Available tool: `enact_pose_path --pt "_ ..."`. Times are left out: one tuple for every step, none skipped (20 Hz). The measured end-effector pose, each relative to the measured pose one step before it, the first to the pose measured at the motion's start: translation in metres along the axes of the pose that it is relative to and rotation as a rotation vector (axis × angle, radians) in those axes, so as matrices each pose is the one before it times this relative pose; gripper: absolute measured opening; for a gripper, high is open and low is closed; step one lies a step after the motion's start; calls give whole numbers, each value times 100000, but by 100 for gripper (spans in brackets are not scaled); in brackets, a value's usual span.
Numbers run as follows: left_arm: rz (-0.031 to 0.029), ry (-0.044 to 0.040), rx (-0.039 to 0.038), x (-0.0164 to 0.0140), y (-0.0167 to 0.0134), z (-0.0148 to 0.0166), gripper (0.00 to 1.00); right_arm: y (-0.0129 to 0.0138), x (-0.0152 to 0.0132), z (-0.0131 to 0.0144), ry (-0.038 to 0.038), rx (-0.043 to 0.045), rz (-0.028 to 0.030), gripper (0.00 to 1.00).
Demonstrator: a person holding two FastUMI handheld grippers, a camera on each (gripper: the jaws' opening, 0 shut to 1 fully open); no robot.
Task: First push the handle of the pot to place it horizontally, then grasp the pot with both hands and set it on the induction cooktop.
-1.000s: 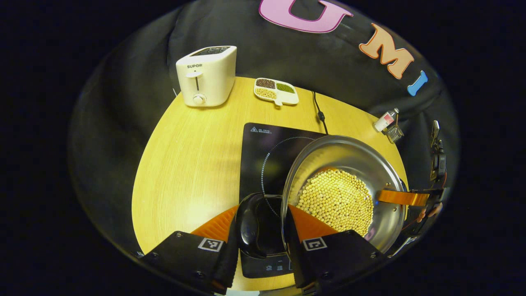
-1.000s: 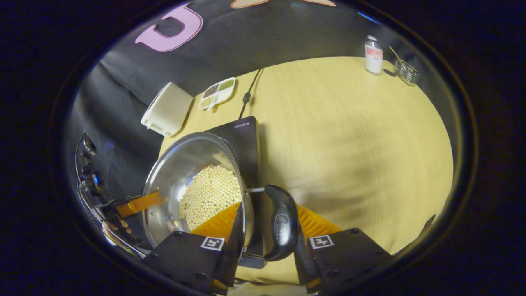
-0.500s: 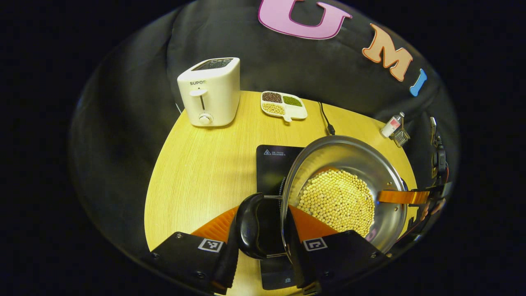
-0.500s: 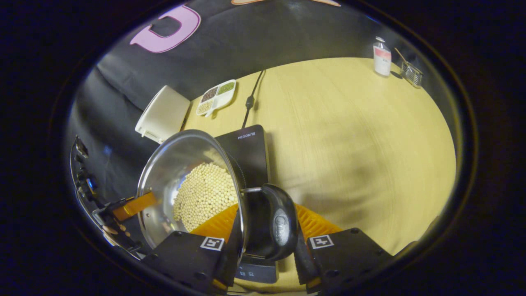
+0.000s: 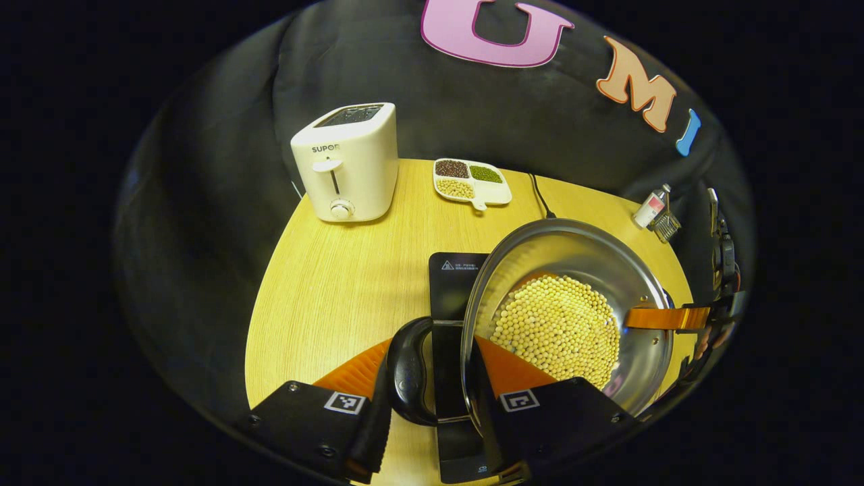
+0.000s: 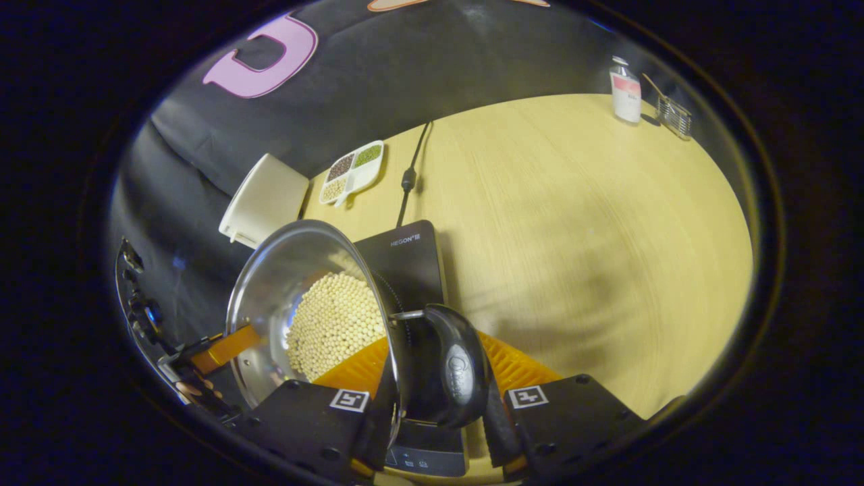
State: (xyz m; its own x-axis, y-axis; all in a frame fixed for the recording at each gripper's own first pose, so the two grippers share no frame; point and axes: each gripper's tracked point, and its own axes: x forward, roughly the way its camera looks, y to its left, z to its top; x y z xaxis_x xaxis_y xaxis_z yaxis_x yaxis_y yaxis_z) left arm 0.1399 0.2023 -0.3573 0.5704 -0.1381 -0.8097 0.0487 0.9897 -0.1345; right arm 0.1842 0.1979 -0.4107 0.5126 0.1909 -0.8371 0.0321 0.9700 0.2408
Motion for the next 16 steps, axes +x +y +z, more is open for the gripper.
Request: enact_pose_path --pt "62 180 -408 28 -65 -121 58 27 -12 111 -275 28 264 53" --pt "108 40 -440 -62 3 -104 58 54 60 78 -257 -182 126 60" --pt "104 -16 -568 83 -44 -114 58 -13 45 60 -151 -107 148 60" --pt "209 32 -257 0 -40 -109 59 -27 15 -41 372 316 149 60" --pt "269 -112 -258 -26 -38 13 59 29 -29 20 150 353 202 60" --pt "224 251 -171 -24 17 -73 60 33 29 72 55 248 215 60" --pt "260 74 -263 -16 1 -86 60 -39 3 66 -34 45 174 60" --pt "348 -9 -355 27 -39 -7 60 26 57 -16 -31 -74 191 60" --pt "568 244 -296 -35 43 -50 61 -6 -89 3 -110 -218 347 60" --pt "687 226 -103 -24 -1 -26 62 29 -15 63 -432 -201 516 60" --pt "792 54 -160 -20 94 -21 63 60 -51 0 -187 274 778 60" --pt "574 -18 164 -30 -31 56 64 299 -108 -112 -1 1066 2084 60" --pt "481 -649 290 -83 -38 120 65 271 -149 149 -727 1548 1559 60" --pt "960 -1329 837 -134 104 378 67 137 -206 412 -1370 435 1682 55" --pt "643 -2086 1060 -172 99 495 68 98 -333 486 -1721 -271 1730 55" --pt "841 -1982 1543 -290 13 562 79 -3 -397 449 -2186 -226 591 67"
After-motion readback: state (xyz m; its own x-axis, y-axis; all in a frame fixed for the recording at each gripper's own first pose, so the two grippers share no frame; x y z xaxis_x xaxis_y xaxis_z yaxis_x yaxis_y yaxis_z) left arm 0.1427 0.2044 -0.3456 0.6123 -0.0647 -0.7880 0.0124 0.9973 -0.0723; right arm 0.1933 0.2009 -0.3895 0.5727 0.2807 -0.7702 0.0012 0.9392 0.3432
